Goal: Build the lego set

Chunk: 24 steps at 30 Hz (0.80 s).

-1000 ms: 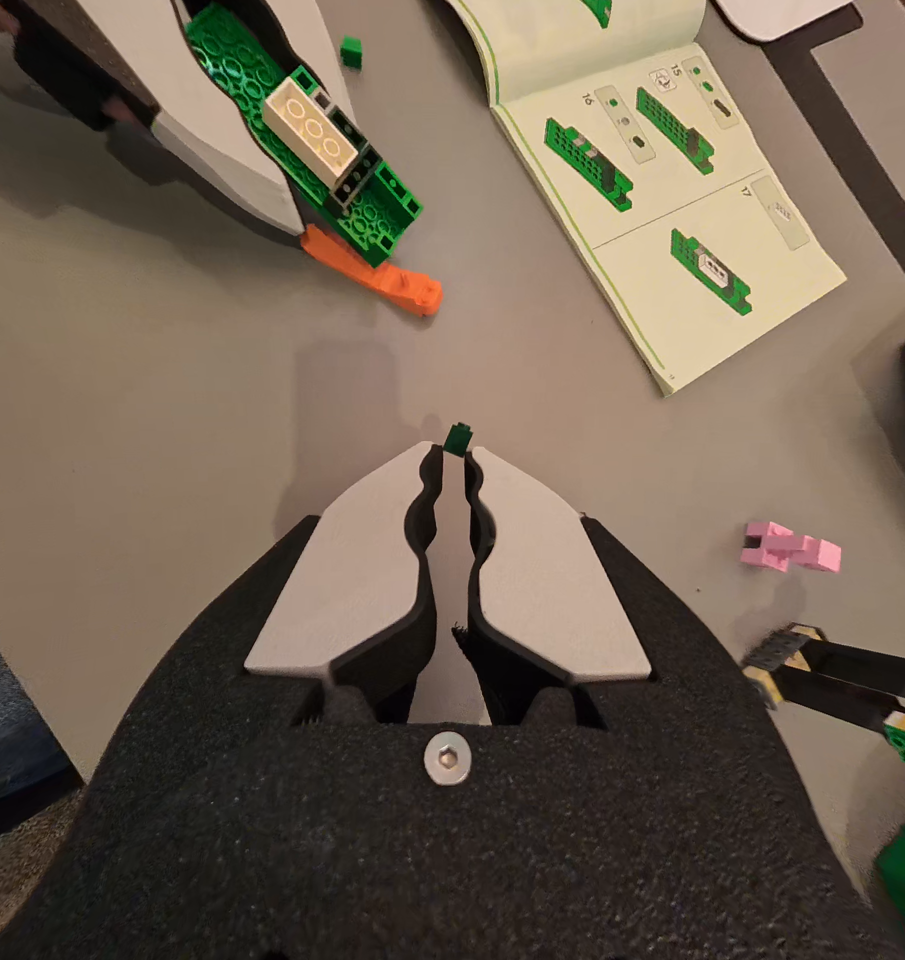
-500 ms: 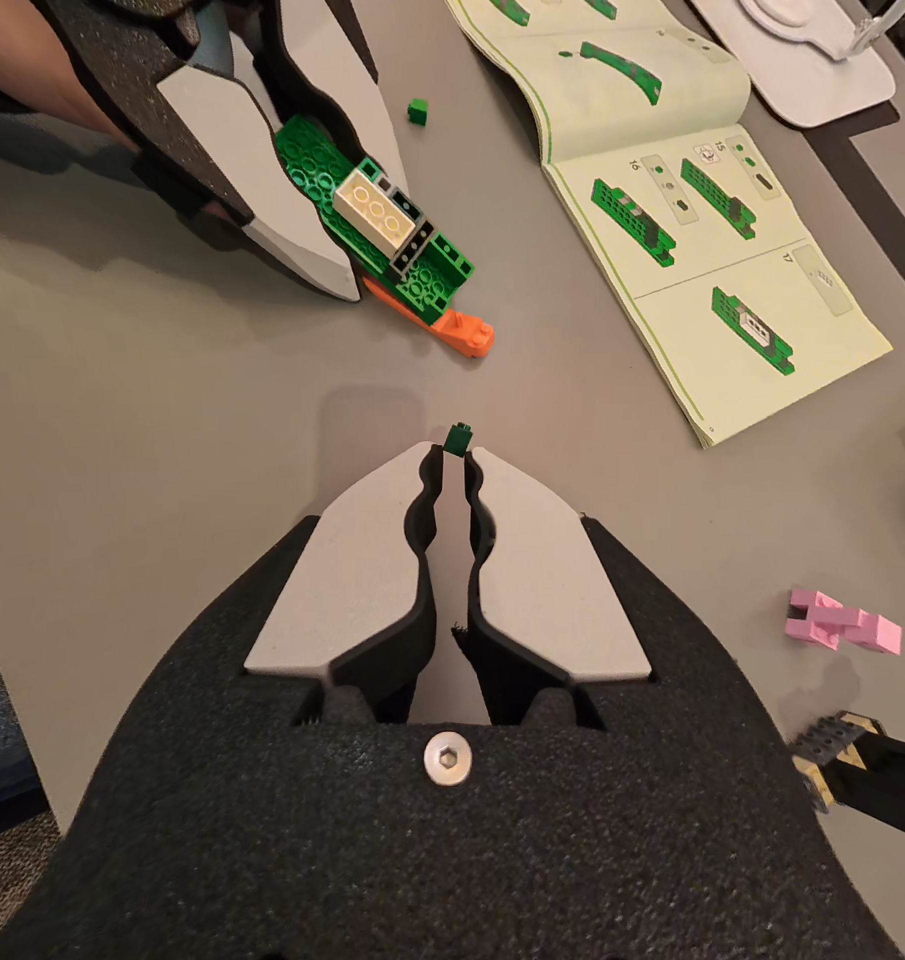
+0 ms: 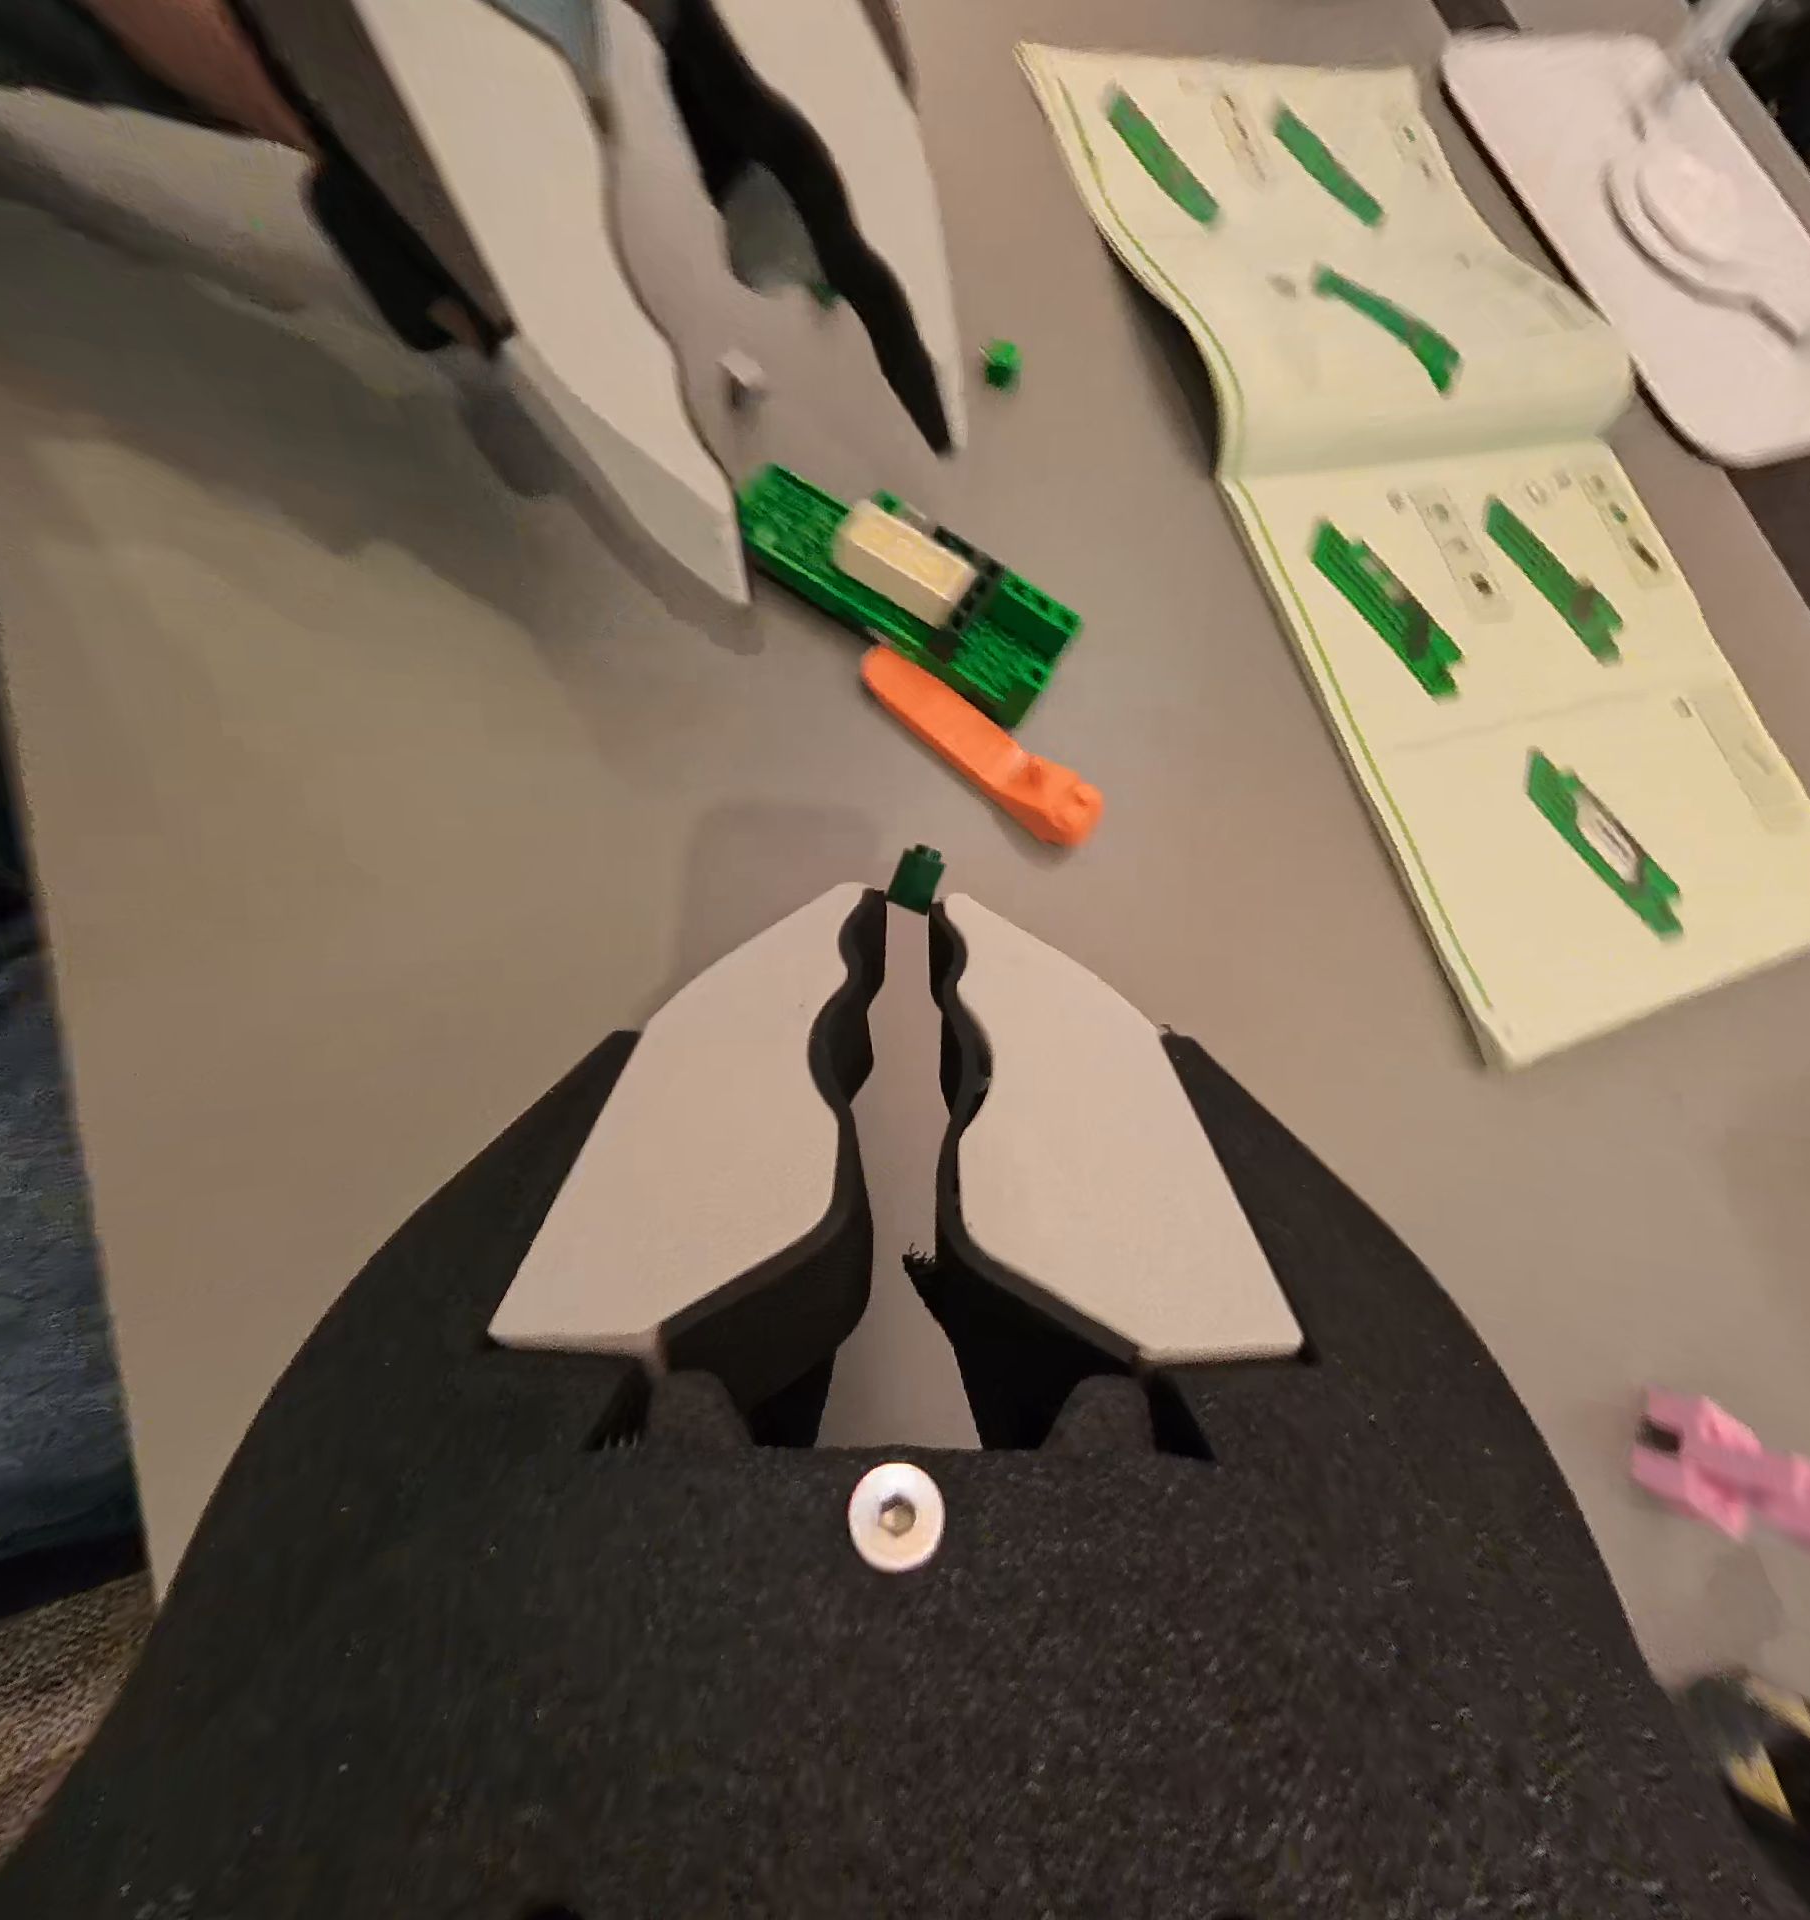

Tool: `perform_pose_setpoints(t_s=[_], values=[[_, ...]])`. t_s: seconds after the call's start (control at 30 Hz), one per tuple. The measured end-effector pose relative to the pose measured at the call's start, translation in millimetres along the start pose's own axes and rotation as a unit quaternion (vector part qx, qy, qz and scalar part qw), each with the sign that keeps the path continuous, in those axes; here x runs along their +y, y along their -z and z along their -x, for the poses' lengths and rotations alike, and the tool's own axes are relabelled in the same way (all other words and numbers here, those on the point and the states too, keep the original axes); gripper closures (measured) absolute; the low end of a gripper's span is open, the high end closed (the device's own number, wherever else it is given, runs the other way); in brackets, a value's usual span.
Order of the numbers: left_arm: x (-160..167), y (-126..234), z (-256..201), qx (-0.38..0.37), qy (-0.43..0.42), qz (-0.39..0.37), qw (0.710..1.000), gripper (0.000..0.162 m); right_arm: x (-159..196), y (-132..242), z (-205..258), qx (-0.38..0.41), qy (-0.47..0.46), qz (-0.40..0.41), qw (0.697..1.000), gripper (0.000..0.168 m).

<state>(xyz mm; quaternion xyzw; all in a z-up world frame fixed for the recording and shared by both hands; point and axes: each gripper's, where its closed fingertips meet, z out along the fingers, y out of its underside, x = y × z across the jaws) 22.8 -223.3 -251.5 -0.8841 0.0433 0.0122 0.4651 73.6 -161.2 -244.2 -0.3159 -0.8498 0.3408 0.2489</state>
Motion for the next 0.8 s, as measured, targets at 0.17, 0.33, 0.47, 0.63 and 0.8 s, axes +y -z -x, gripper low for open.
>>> perform_pose_setpoints(t_s=[0.17,0.33,0.47,0.63,0.8], values=[[-41,13,-39,0.13,0.038,-0.09,0.987,0.124,-32,4,24,-0.027,0.094,-0.061,0.993,0.161],[-61,24,-57,0.258,0.164,-0.125,0.944,0.127,-58,15,33,0.057,0.243,-0.069,0.966,0.161],[-65,28,-63,0.285,0.171,-0.134,0.934,0.135,-70,21,36,0.1,0.312,-0.048,0.943,0.161],[-71,34,-70,0.311,0.171,-0.147,0.923,0.154,-74,21,38,0.12,0.357,-0.024,0.926,0.161],[-75,43,-67,0.341,0.186,-0.174,0.905,0.154,-83,20,39,0.144,0.358,-0.045,0.922,0.16]])
